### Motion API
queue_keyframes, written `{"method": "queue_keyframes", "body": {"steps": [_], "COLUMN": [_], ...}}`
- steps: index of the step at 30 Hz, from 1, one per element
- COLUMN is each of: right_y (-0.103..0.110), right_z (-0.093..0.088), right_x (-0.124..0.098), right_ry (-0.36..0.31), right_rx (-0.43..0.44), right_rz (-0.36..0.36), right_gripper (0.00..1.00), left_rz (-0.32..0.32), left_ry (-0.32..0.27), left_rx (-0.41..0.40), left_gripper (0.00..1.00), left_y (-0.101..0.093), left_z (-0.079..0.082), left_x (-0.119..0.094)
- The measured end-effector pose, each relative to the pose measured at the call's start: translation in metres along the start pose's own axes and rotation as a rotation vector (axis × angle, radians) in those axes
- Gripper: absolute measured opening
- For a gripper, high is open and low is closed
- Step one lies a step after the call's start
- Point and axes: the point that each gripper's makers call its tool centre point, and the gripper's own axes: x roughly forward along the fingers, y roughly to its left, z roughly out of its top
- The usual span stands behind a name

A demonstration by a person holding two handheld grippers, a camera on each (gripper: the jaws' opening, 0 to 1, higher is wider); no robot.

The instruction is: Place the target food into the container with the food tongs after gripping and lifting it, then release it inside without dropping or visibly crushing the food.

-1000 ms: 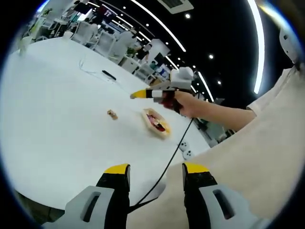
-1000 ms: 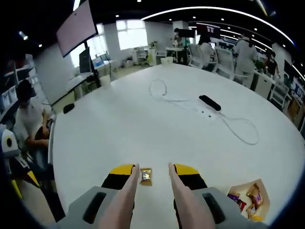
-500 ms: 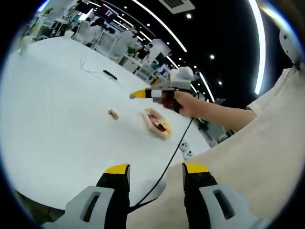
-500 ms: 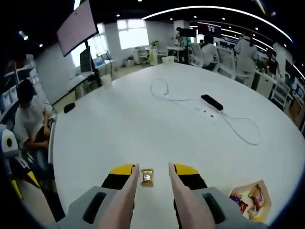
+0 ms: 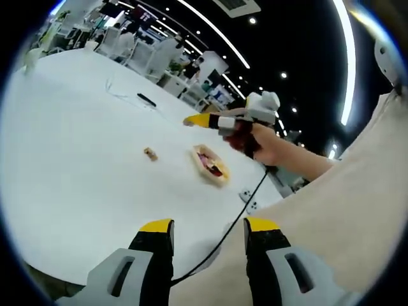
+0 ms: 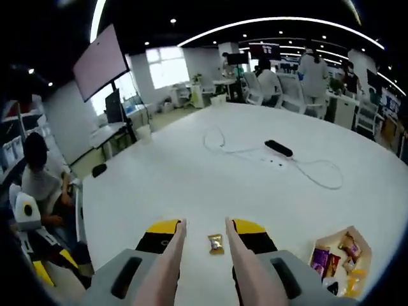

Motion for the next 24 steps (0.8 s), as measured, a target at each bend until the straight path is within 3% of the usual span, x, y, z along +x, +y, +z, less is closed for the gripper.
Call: {"method": "queue_keyframes", "body": {"steps": [2,3,13,15,24], "right_y": [0.000,0.000,0.016,0.017,0.022], "right_z": [0.006,0.015,0.019,0.026,0.015], "right_x": [-0.002,-0.004,-0.013,-0.017,-0.017], "right_ry": [-0.017,-0.058,-0.075,-0.129,-0.085], "right_rx": [-0.008,-0.027,-0.010,-0.013,-0.039], "right_rz": [0.001,-0.011,0.018,0.002,0.037], "right_gripper": [0.31,0.30,0.30,0.30,0.29], "left_rz": [-0.004,-0.006,-0.020,-0.022,-0.031], "left_ry": [0.004,0.006,0.021,0.022,0.031], "left_rx": [0.003,0.005,0.027,0.032,0.044], "left_gripper": [0.43,0.43,0.43,0.43,0.43], "left_y": [-0.001,-0.001,-0.007,-0.007,-0.012], "left_z": [0.001,0.002,0.003,0.004,0.003], "left_x": [0.002,0.002,0.006,0.007,0.009]}}
